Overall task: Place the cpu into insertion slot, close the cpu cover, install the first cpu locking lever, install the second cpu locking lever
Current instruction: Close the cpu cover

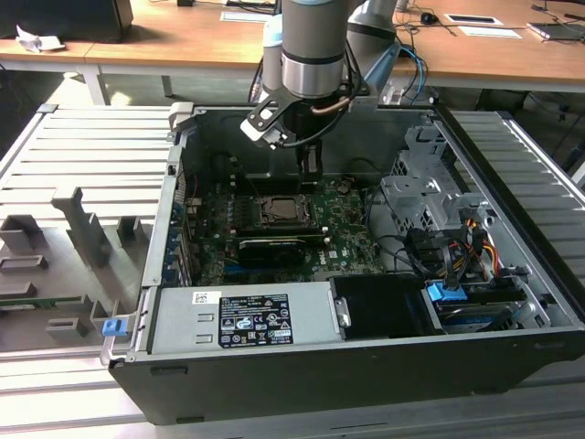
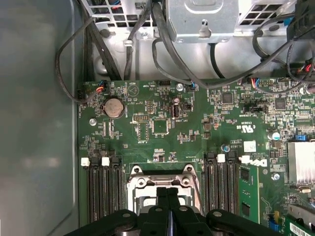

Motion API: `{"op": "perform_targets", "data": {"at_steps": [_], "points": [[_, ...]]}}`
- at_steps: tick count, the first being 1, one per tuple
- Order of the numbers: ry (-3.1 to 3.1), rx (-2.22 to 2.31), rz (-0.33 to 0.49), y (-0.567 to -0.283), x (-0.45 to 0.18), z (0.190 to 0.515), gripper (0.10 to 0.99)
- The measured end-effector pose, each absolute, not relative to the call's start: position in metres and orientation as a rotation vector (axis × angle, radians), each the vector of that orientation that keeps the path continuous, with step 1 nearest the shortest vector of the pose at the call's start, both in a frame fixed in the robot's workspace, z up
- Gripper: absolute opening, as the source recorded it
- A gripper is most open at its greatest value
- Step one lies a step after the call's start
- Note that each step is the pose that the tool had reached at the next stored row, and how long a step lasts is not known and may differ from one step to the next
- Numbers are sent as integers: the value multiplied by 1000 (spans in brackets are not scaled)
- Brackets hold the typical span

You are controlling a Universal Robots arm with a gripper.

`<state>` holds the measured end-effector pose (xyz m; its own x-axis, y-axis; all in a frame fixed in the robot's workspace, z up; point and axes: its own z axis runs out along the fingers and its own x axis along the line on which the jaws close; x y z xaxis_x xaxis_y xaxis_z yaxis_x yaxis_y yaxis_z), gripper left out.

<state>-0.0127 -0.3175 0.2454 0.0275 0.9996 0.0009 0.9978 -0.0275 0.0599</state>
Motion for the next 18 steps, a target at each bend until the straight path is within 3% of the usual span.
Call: {"op": "perform_targets", "data": {"at_steps": [18], "points": [[2208,2179,70,-318,-41,236,106]]}}
